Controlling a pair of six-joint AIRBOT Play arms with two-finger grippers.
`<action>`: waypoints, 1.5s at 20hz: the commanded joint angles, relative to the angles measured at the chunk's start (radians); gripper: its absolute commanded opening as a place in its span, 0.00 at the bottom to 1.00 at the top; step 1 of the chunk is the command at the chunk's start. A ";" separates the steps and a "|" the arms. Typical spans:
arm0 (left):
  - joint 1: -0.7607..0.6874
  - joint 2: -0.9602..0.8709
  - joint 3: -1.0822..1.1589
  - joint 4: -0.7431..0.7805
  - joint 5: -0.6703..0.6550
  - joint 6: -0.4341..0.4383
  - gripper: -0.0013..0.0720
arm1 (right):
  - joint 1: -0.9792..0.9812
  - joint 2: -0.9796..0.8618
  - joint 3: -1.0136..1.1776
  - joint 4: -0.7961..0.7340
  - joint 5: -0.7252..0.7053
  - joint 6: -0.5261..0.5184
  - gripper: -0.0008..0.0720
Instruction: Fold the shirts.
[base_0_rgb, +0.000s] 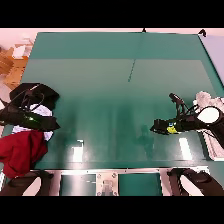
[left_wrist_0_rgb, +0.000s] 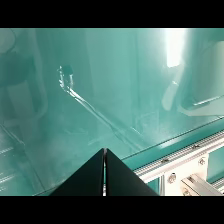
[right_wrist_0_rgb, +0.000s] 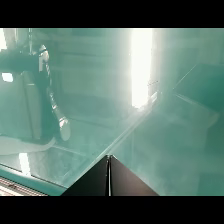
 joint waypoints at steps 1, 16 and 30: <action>0.000 0.001 0.000 0.000 0.000 0.000 0.05 | 0.001 0.000 0.000 0.000 0.000 0.000 0.03; 0.000 0.001 0.000 -0.013 0.109 0.000 0.05 | 0.001 0.000 0.000 0.000 -0.006 0.000 0.03; 0.003 -0.450 0.183 0.998 0.777 -0.078 1.00 | 0.001 -0.002 0.000 0.000 -0.082 0.000 0.03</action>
